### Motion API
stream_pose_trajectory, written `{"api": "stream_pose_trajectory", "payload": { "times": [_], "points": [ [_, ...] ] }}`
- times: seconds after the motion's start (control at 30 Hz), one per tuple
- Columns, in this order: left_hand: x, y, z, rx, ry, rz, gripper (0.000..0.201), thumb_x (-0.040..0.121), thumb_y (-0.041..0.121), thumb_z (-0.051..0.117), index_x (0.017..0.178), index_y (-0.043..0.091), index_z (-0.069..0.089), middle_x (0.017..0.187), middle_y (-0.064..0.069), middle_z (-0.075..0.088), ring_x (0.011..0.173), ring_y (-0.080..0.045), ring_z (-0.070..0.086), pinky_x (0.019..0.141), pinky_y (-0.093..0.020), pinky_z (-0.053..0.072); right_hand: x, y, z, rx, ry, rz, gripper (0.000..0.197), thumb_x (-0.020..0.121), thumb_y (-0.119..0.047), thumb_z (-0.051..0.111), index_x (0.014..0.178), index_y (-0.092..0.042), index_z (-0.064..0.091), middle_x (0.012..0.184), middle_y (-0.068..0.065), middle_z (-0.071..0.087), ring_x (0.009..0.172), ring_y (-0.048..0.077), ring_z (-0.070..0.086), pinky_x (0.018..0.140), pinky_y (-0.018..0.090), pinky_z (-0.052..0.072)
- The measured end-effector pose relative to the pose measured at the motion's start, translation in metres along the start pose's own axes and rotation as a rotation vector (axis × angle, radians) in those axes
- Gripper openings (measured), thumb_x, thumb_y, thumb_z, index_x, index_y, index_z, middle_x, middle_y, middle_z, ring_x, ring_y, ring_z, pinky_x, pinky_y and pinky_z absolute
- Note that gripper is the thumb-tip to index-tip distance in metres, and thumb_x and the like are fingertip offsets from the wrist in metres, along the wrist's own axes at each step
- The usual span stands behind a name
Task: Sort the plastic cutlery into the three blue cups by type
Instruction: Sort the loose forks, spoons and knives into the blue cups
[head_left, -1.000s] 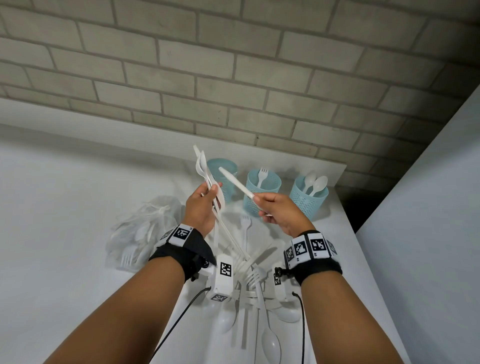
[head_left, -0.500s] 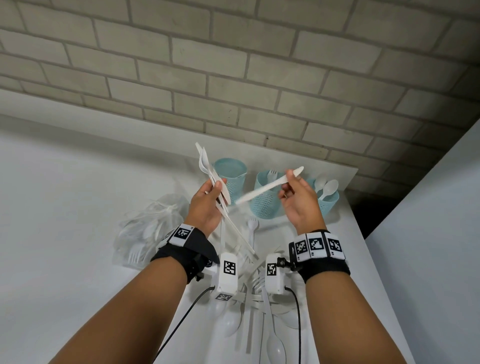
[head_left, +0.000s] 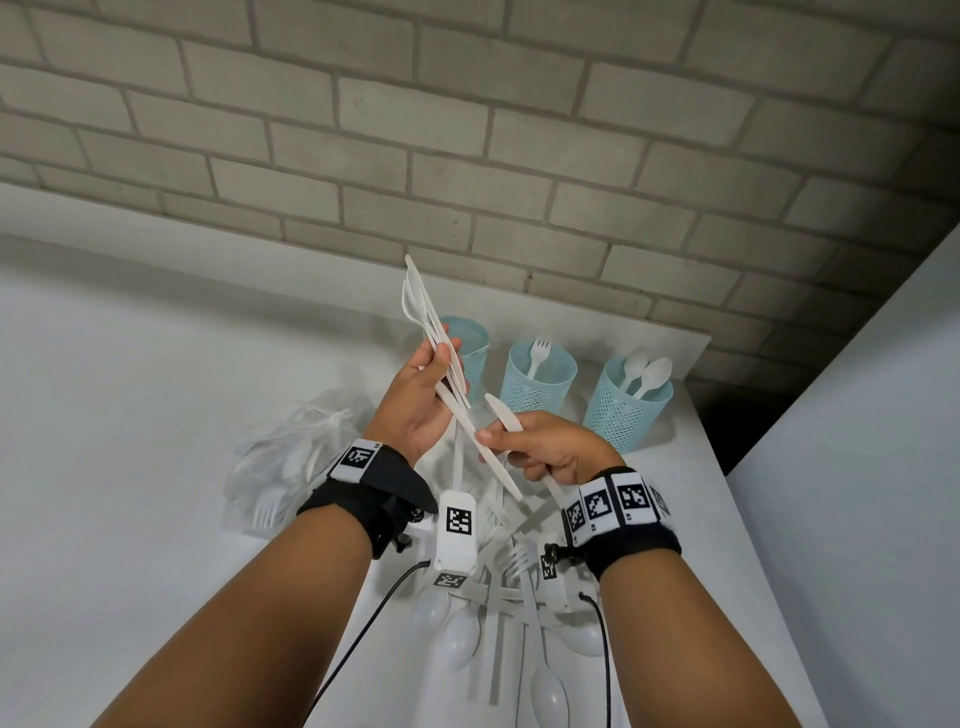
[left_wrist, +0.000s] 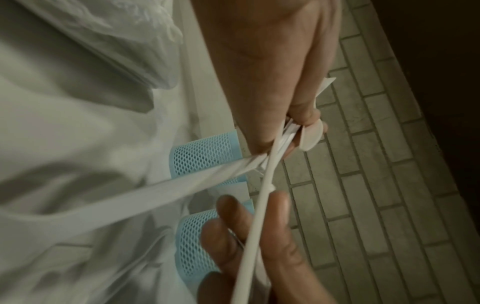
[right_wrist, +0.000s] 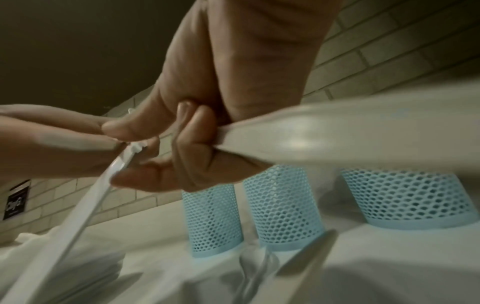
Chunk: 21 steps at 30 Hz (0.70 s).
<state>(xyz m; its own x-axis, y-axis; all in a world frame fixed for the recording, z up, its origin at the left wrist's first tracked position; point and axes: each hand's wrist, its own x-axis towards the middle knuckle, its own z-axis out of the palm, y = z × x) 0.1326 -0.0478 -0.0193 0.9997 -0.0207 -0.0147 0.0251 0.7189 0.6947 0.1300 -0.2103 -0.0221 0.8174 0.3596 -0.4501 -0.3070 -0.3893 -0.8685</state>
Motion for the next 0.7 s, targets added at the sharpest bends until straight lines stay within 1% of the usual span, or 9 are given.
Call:
{"api": "stream_pose_trajectory", "payload": {
  "times": [0.07, 0.13, 0.2, 0.27, 0.33, 0.4, 0.47, 0.6, 0.7],
  "points": [
    [0.0, -0.001, 0.001, -0.003, -0.004, 0.001, 0.021, 0.099, 0.013, 0.038, 0.109, 0.022, 0.055, 0.088, 0.005, 0.054, 0.061, -0.006, 0.05, 0.059, -0.02, 0.047, -0.001, 0.001, 0.002, 0.021, -0.03, -0.026, 0.006, 0.084, -0.022, 0.068, 0.084, -0.016, 0.067, 0.07, -0.003, 0.06, 0.043, 0.003, 0.027, 0.037, 0.013, 0.021],
    [-0.001, -0.002, 0.001, 0.0, -0.004, -0.002, 0.022, 0.1, 0.013, 0.038, 0.109, 0.022, 0.055, 0.088, 0.005, 0.054, 0.062, -0.006, 0.05, 0.061, -0.021, 0.047, -0.003, -0.001, 0.002, 0.036, -0.055, -0.046, 0.003, 0.086, -0.017, 0.065, 0.084, -0.014, 0.067, 0.054, -0.009, 0.052, 0.041, 0.002, 0.025, 0.037, 0.013, 0.019],
    [-0.001, -0.002, 0.0, 0.005, 0.005, -0.001, 0.022, 0.1, 0.013, 0.038, 0.109, 0.022, 0.056, 0.087, 0.005, 0.054, 0.067, -0.007, 0.049, 0.064, -0.022, 0.045, -0.006, -0.002, 0.0, 0.036, -0.084, -0.046, 0.005, 0.088, -0.012, 0.062, 0.084, -0.011, 0.066, 0.045, -0.012, 0.045, 0.039, 0.001, 0.025, 0.037, 0.013, 0.017],
    [-0.001, -0.001, -0.002, 0.001, 0.024, -0.001, 0.022, 0.1, 0.013, 0.038, 0.107, 0.022, 0.057, 0.086, 0.005, 0.055, 0.07, -0.008, 0.048, 0.065, -0.022, 0.044, -0.007, 0.001, -0.005, 0.051, -0.082, -0.043, 0.013, 0.089, -0.008, 0.059, 0.079, -0.011, 0.067, 0.046, -0.008, 0.045, 0.038, 0.002, 0.029, 0.035, 0.012, 0.019],
    [-0.001, 0.0, -0.004, -0.007, 0.04, -0.01, 0.022, 0.1, 0.012, 0.038, 0.106, 0.021, 0.058, 0.087, 0.004, 0.056, 0.071, -0.008, 0.047, 0.067, -0.023, 0.042, -0.008, 0.004, -0.011, 0.13, -0.075, -0.034, 0.019, 0.09, -0.007, 0.055, 0.075, -0.01, 0.066, 0.056, 0.001, 0.05, 0.04, 0.004, 0.039, 0.034, 0.013, 0.027],
    [0.0, 0.0, -0.004, 0.012, 0.054, -0.025, 0.022, 0.099, 0.011, 0.04, 0.105, 0.022, 0.058, 0.089, 0.005, 0.059, 0.075, -0.008, 0.05, 0.07, -0.024, 0.042, -0.01, 0.008, -0.014, 0.231, -0.078, -0.021, 0.021, 0.093, -0.005, 0.046, 0.078, -0.007, 0.059, 0.062, 0.004, 0.059, 0.046, 0.005, 0.048, 0.036, 0.014, 0.035],
    [0.0, -0.001, -0.004, 0.041, 0.071, -0.037, 0.022, 0.098, 0.008, 0.042, 0.106, 0.02, 0.059, 0.09, 0.005, 0.062, 0.08, -0.008, 0.054, 0.075, -0.026, 0.043, -0.013, 0.01, -0.017, 0.295, -0.098, -0.013, 0.02, 0.094, -0.002, 0.04, 0.081, -0.007, 0.054, 0.06, 0.004, 0.063, 0.047, 0.007, 0.049, 0.037, 0.015, 0.036],
    [0.0, -0.005, -0.005, 0.069, 0.09, -0.03, 0.03, 0.097, 0.005, 0.045, 0.125, 0.01, 0.053, 0.097, 0.001, 0.062, 0.09, -0.012, 0.06, 0.082, -0.029, 0.046, -0.018, 0.015, -0.023, 0.334, -0.193, 0.023, 0.023, 0.094, -0.001, 0.032, 0.093, -0.007, 0.054, 0.052, 0.001, 0.054, 0.044, 0.008, 0.047, 0.039, 0.016, 0.034],
    [0.0, -0.006, -0.008, 0.073, 0.095, -0.029, 0.031, 0.096, 0.004, 0.046, 0.126, 0.008, 0.052, 0.098, 0.0, 0.063, 0.09, -0.012, 0.06, 0.082, -0.031, 0.047, -0.019, 0.021, -0.031, 0.402, -0.204, 0.029, 0.029, 0.093, -0.004, 0.029, 0.098, -0.007, 0.057, 0.044, -0.002, 0.043, 0.039, 0.006, 0.037, 0.038, 0.015, 0.032]
  ]
}}
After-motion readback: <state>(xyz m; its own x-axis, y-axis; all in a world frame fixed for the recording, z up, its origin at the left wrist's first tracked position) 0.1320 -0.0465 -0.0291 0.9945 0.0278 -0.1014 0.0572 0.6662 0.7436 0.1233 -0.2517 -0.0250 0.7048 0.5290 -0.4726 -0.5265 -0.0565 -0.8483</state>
